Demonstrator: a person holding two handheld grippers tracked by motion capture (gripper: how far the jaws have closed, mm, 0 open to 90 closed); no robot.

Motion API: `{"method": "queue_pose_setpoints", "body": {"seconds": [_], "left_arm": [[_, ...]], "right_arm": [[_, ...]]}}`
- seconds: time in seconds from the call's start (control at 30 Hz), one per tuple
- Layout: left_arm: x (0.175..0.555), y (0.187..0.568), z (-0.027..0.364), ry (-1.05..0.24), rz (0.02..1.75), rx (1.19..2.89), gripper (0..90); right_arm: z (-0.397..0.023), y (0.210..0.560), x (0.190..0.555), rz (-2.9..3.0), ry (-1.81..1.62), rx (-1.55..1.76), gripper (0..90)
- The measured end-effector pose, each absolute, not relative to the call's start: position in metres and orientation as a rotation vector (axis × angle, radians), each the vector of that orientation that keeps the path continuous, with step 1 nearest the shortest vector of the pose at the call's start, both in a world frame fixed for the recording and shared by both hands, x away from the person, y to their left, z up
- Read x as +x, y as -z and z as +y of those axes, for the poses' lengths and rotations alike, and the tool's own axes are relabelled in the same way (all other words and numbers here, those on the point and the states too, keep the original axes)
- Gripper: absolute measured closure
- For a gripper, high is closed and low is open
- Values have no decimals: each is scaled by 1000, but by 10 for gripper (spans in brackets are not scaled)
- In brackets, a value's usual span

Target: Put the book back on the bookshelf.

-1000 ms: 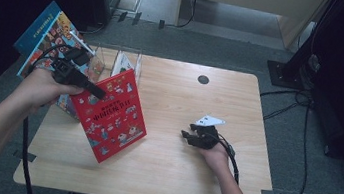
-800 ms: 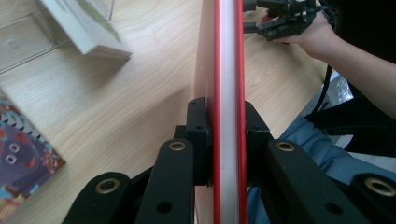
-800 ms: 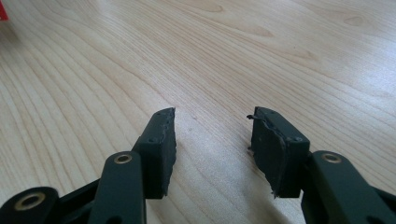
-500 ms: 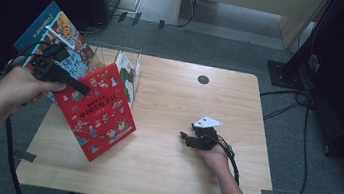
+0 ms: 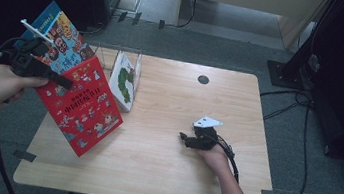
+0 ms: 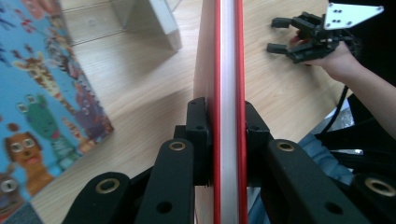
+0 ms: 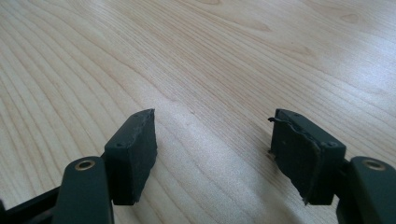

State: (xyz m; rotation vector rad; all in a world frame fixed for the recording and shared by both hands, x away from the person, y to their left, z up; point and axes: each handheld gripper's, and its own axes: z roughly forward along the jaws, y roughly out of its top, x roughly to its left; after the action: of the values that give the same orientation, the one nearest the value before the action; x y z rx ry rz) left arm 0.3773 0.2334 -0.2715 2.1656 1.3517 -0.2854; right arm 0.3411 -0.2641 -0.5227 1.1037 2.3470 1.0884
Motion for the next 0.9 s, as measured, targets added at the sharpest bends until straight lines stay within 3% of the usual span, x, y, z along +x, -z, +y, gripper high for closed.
{"method": "queue_pose_setpoints", "body": {"seconds": [0.43,0.9], "left_arm": [[391,268,258,218,1474,2101,793],[418,263,260,158,1565,2061,791]], "right_arm": [[-264,523,341,2349,-1084,1105,285],[-262,523,342,2328,-1074,1134,264]]}}
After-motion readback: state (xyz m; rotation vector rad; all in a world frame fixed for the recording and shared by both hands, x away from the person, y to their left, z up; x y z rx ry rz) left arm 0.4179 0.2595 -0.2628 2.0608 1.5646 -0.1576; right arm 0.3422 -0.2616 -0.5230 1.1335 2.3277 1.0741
